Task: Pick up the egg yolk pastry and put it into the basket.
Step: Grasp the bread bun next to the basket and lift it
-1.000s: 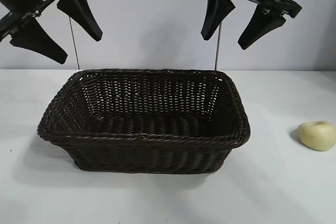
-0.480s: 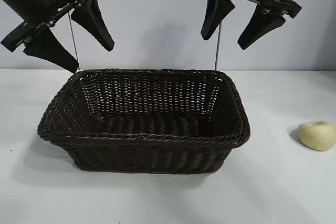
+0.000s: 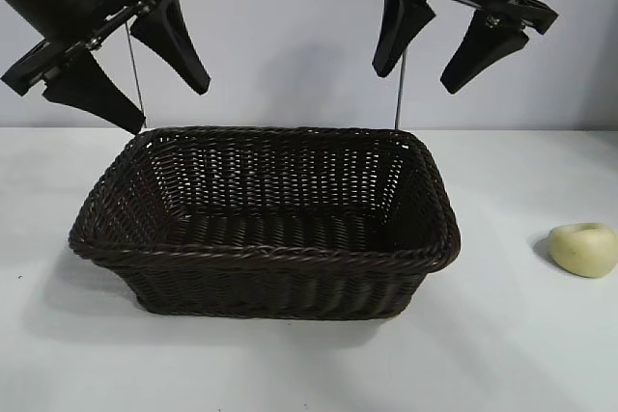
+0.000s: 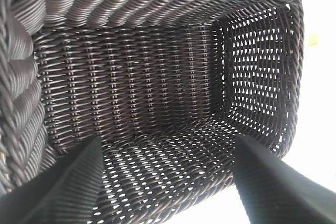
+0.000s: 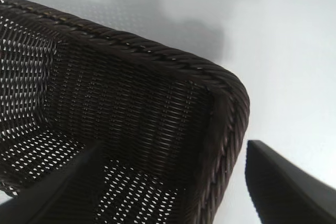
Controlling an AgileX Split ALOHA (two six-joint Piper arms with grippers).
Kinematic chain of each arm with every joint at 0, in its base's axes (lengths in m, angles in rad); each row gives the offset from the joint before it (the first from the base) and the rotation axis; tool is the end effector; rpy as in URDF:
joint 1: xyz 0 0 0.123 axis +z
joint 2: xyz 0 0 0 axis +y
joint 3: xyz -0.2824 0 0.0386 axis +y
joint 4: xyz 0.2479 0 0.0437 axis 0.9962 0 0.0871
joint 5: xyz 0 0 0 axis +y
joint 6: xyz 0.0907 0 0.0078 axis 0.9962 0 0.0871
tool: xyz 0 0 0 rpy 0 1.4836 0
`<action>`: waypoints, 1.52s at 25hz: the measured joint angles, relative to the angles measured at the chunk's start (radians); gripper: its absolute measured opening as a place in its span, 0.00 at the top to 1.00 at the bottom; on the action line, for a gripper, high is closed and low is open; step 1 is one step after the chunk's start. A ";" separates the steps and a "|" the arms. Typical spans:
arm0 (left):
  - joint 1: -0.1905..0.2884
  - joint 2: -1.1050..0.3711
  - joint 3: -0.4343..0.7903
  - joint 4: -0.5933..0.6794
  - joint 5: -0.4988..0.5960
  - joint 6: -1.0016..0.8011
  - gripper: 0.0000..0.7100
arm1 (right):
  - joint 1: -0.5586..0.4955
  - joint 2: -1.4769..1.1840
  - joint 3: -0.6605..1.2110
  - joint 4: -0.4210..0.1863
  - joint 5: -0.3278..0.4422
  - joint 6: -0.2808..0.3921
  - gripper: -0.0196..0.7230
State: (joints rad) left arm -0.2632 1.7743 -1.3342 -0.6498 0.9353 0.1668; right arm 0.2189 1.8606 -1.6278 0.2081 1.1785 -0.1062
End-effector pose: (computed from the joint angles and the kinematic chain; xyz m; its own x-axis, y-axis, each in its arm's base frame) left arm 0.3440 -0.1386 0.2523 -0.9659 0.0304 -0.2573 0.1679 0.8297 -0.5324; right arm 0.3782 0.1020 0.2814 -0.9377 -0.2344 -0.2564 -0.2842 0.9420 0.1782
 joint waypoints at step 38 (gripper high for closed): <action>0.000 0.000 0.000 -0.001 -0.001 0.006 0.28 | -0.284 0.069 0.269 -0.136 -0.130 0.065 0.25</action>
State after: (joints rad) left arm -0.2632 1.7743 -1.3342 -0.6507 0.9343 0.1725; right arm -0.0654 1.9295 -1.3593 0.0725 1.0481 -0.0412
